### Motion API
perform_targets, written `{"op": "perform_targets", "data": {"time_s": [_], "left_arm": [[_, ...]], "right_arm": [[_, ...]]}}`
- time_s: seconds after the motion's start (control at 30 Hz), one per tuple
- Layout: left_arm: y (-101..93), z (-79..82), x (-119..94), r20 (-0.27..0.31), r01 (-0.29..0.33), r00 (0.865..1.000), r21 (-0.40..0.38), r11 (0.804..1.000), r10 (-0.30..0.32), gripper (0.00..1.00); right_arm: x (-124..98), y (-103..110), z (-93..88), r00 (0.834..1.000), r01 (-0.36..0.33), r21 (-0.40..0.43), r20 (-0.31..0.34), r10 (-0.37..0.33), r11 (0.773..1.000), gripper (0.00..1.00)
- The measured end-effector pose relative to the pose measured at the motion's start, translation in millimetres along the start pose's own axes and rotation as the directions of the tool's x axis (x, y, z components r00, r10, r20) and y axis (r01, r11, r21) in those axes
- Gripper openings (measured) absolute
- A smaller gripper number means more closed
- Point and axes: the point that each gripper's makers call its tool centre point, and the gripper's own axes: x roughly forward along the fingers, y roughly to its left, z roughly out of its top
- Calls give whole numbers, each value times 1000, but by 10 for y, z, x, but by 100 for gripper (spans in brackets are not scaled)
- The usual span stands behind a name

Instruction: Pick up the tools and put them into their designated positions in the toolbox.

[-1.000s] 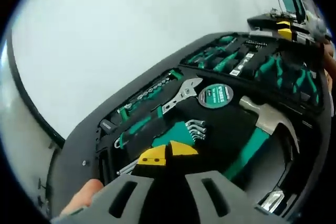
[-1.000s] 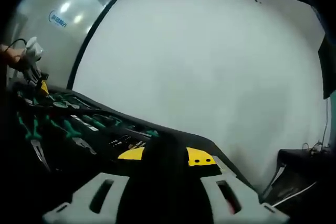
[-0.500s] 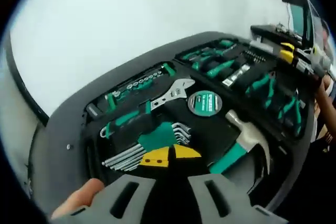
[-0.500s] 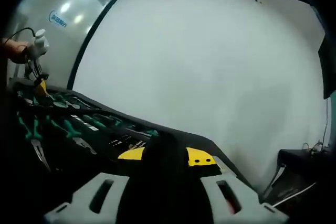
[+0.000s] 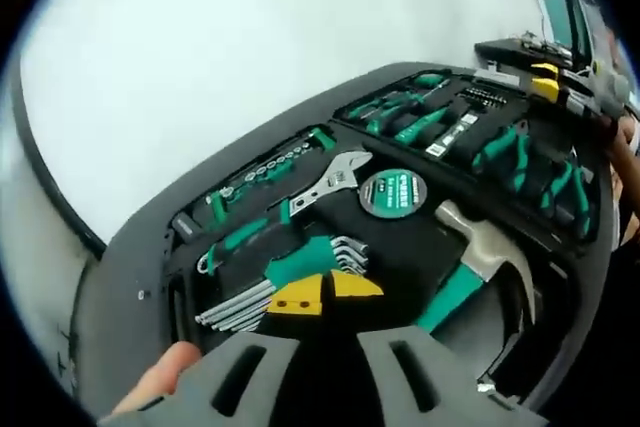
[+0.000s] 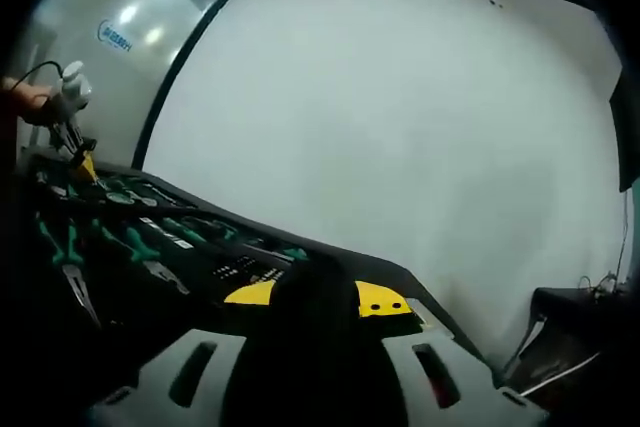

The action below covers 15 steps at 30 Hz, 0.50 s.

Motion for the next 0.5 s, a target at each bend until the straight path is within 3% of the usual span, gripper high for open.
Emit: {"op": "perform_targets", "data": {"time_s": [0.03, 0.07, 0.1, 0.17, 0.23, 0.3, 0.33, 0.37, 0.4, 0.43, 0.47, 0.5], "left_arm": [[-45, -139, -36, -54, 9, 998, -35, 999, -11, 0], [-142, -30, -155, 20, 9, 1000, -75, 997, -7, 0], [-222, -30, -271, 46, 29, 999, -107, 994, -24, 0], [131, 35, 66, 74, 58, 996, -220, 974, -43, 0], [81, 32, 84, 113, 146, 987, -331, 932, -115, 0], [437, 49, 95, 93, 31, 996, -292, 956, -3, 0], [602, 205, 108, 150, 13, 988, -302, 953, 34, 0], [605, 303, 113, 184, 37, 983, -316, 948, 23, 0], [415, 276, 91, 132, 69, 991, -298, 952, -31, 0], [415, 259, 105, 112, 48, 994, -269, 962, -18, 0], [472, 162, 163, 26, -38, 999, -165, 986, 42, 0], [426, 105, 190, -19, -44, 999, -118, 992, 42, 0]], "right_arm": [[3, 2, -5, 1000, 0, 1, -1, 0, 1000, 26], [4, 1, -6, 1000, 1, 3, -1, -1, 1000, 26], [1, -1, -6, 1000, 2, 6, 0, -2, 1000, 26], [0, 0, -9, 1000, 2, 9, 0, -2, 1000, 26], [7, 6, -21, 1000, 0, 6, -5, 0, 1000, 26], [6, 4, -21, 1000, 0, 3, -7, 0, 1000, 26], [11, 7, -27, 1000, -1, 2, -9, 1, 1000, 26], [14, 11, -29, 1000, -2, 2, -10, 2, 1000, 26], [18, 14, -29, 1000, -2, -1, -10, 2, 1000, 26], [19, 15, -29, 1000, -2, -3, -11, 2, 1000, 26], [20, 16, -35, 1000, -2, -7, -14, 2, 1000, 26], [18, 12, -39, 1000, 0, -9, -15, 0, 1000, 26]]}}
